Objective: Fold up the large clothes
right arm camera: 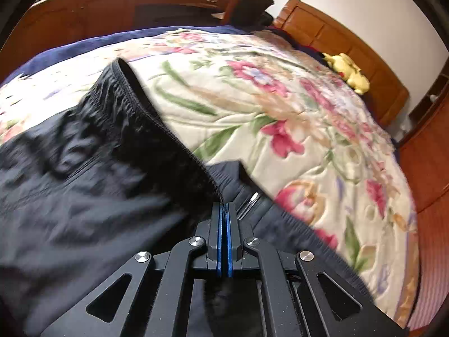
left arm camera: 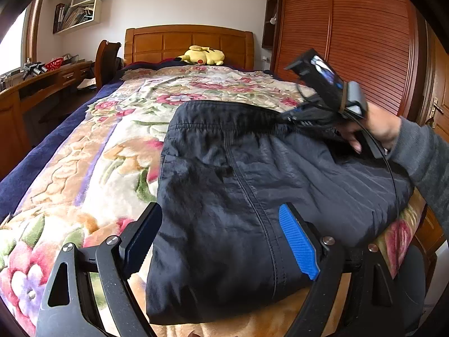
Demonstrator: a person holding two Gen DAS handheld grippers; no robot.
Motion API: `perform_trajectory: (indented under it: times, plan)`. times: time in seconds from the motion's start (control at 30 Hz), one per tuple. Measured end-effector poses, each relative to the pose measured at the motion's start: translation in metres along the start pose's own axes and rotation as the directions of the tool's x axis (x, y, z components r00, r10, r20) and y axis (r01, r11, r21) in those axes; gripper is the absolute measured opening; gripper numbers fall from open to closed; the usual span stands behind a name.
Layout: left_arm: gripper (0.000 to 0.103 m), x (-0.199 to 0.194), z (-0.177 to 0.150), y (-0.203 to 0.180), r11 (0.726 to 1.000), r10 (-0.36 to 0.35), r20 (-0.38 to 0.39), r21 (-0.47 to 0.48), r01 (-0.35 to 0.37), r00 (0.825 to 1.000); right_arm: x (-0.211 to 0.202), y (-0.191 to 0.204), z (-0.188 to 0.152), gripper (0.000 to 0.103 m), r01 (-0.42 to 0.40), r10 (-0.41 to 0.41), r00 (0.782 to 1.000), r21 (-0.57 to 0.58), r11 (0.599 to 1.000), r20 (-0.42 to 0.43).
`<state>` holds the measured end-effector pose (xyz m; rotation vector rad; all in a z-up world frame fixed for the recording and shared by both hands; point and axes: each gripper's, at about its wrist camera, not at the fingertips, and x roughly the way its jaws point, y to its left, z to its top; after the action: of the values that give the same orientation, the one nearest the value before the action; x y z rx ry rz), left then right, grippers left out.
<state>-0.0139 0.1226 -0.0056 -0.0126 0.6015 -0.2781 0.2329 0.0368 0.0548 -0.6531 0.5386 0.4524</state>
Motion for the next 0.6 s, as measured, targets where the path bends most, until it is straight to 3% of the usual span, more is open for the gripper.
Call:
perform_trajectory:
  times: [0.1,0.17,0.23,0.3,0.37,0.6]
  plan:
    - [0.086,0.001,-0.002,0.001,1.0,0.002,-0.004,-0.001,-0.002,1.0,0.016,0.009,0.016,0.002,0.07,-0.07,0.998,-0.028,0.997,0.002]
    - [0.086,0.001,-0.003,0.002,1.0,0.004,-0.008,-0.003,-0.004,1.0,0.024,0.013,0.019,0.005,0.073,-0.073,0.997,-0.019,0.997,-0.02]
    - [0.086,0.0,-0.004,0.003,1.0,0.005,-0.012,-0.006,-0.005,1.0,0.028,0.01,0.02,0.02,0.072,-0.071,0.997,0.026,0.997,-0.043]
    - [0.086,-0.001,-0.007,0.003,1.0,0.008,-0.013,-0.006,-0.008,1.0,0.022,-0.002,0.017,0.045,0.072,-0.07,0.997,0.059,0.996,-0.029]
    - [0.086,-0.002,-0.008,0.004,1.0,0.012,-0.016,-0.01,-0.012,1.0,0.011,-0.016,0.013,0.056,0.046,-0.045,0.999,0.114,0.992,-0.008]
    - [0.086,-0.006,-0.01,0.007,1.0,0.019,-0.013,-0.023,-0.019,1.0,-0.04,-0.068,-0.023,0.062,-0.03,0.015,0.998,0.24,0.97,0.063]
